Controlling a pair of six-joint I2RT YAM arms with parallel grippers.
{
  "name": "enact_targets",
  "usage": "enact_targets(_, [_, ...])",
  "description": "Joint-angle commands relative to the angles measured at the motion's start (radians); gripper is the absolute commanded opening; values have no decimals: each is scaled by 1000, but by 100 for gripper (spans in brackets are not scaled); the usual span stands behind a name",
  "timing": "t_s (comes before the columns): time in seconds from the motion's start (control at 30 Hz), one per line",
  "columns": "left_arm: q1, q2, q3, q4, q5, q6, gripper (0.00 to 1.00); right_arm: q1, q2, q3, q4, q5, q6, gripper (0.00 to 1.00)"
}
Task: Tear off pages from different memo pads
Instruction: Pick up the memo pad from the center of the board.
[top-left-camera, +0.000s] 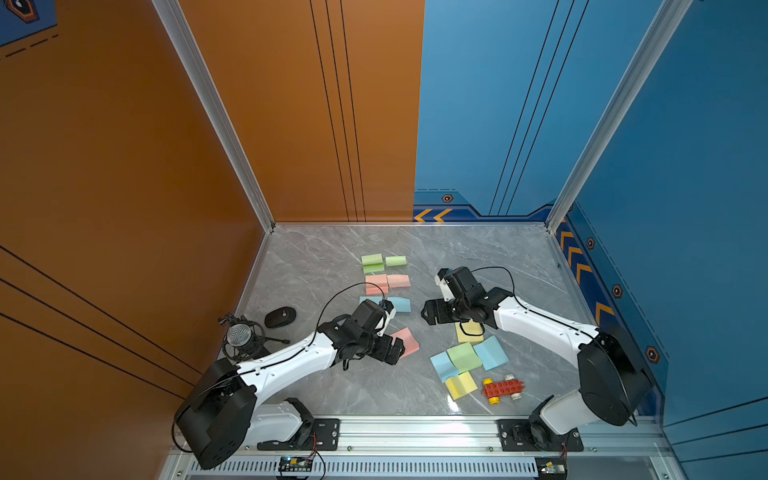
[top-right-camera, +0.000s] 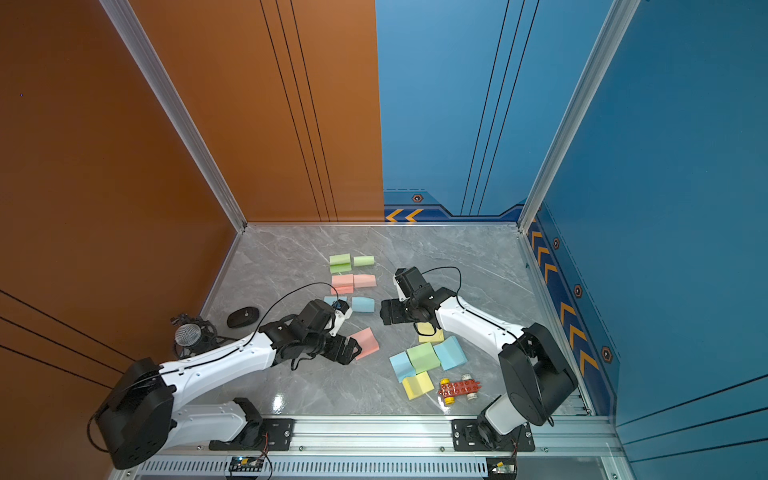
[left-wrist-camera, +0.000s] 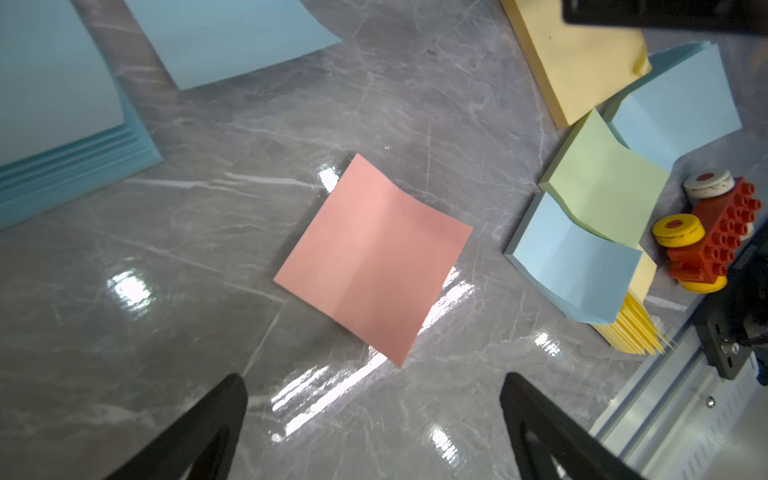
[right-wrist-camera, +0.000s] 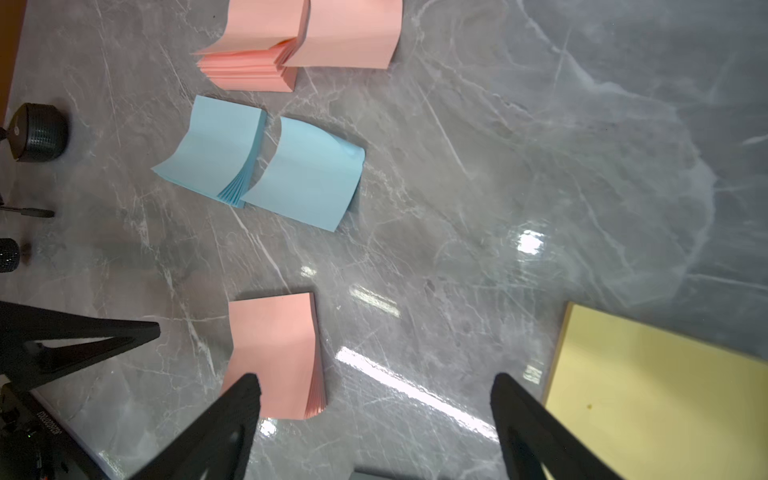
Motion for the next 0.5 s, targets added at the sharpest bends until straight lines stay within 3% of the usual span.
enact_targets(0.0, [44, 99, 68, 4, 102, 114, 99, -7, -36, -29, -57, 11, -37, 90])
enact_targets(0.1, [97, 212, 130, 4, 132, 132, 99, -13, -48, -37, -62, 8, -40, 91])
enact_targets(0.23, [101, 309, 197, 4, 170, 152, 98, -14, -69, -50, -65, 4, -46, 91])
enact_targets(0.47, [67, 324, 182, 4, 215, 154, 98, -18, -104, -78, -71, 12, -58, 91])
